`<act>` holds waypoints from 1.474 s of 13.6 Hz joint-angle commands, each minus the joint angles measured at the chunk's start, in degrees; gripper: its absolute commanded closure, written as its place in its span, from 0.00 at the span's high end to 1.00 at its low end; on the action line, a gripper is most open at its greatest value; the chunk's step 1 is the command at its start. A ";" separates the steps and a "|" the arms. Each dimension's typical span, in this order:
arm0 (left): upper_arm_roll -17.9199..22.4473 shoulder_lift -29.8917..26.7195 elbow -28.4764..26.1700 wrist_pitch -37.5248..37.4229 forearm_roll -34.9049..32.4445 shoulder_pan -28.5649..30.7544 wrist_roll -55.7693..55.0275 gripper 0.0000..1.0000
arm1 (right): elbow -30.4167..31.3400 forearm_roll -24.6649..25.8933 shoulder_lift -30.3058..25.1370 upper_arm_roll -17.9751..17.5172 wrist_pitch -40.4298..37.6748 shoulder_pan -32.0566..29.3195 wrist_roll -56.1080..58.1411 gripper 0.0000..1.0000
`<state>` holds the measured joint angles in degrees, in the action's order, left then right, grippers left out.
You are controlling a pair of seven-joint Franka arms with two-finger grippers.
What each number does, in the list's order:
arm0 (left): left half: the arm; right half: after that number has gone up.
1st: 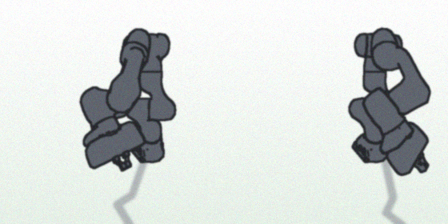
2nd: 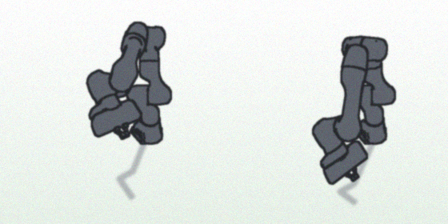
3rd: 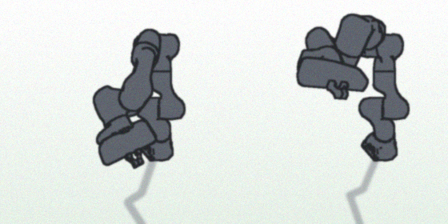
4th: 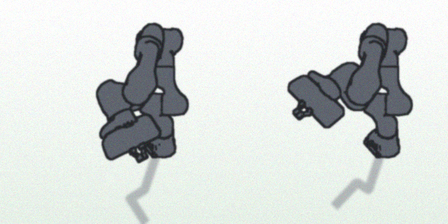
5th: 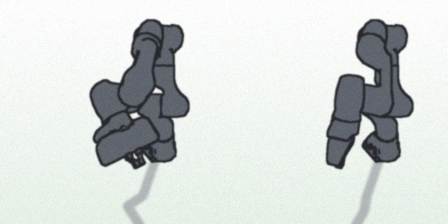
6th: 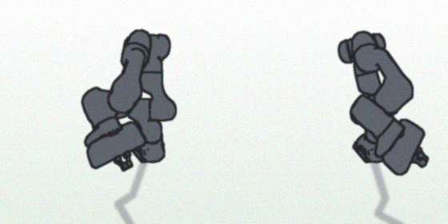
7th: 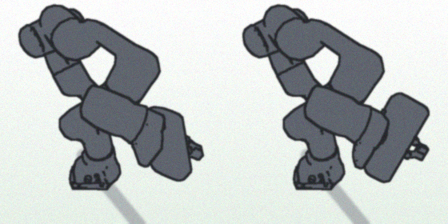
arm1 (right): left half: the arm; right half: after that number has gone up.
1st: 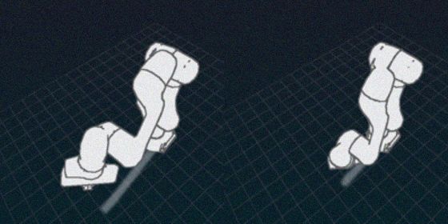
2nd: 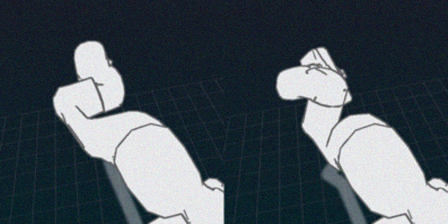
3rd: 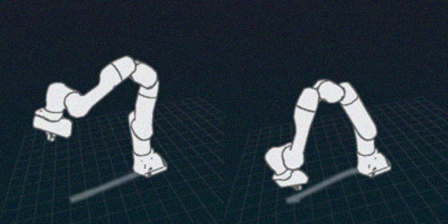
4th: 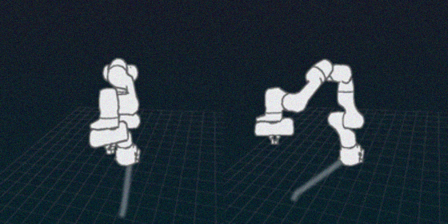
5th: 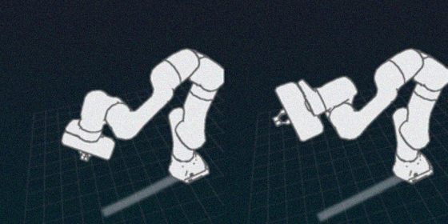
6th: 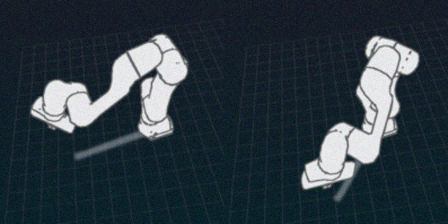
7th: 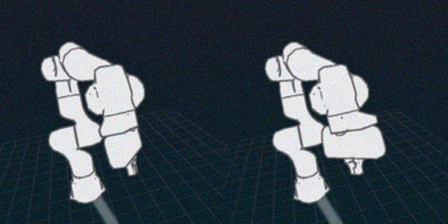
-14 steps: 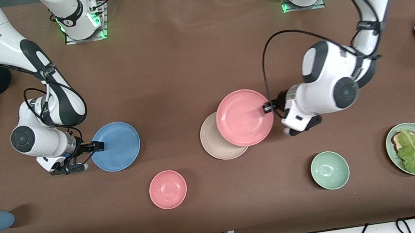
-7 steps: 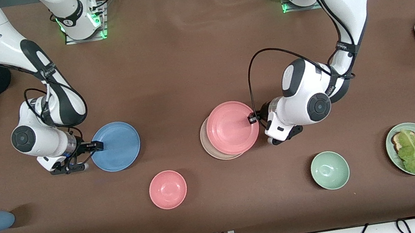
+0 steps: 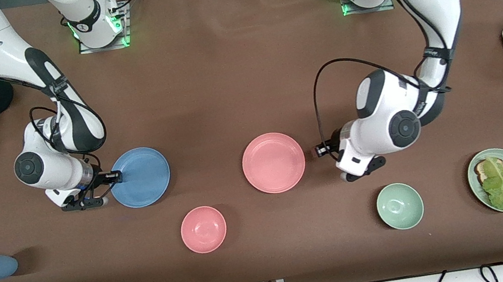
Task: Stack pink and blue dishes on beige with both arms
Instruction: 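Release the pink plate with the left gripper while the right gripper grasps the blue plate, then carry the blue plate onto the pink plate with the right gripper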
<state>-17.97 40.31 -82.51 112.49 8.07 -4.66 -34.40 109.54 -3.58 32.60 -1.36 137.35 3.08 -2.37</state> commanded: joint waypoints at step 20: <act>17.79 -30.00 -5.11 -22.14 -6.05 7.31 30.43 1.00 | -26.30 -5.82 5.01 -0.75 -6.33 29.51 -39.79 0.00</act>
<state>-2.11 16.71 -82.94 89.75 0.99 5.81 -6.69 85.03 -8.79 34.72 -2.89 127.60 30.68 -37.13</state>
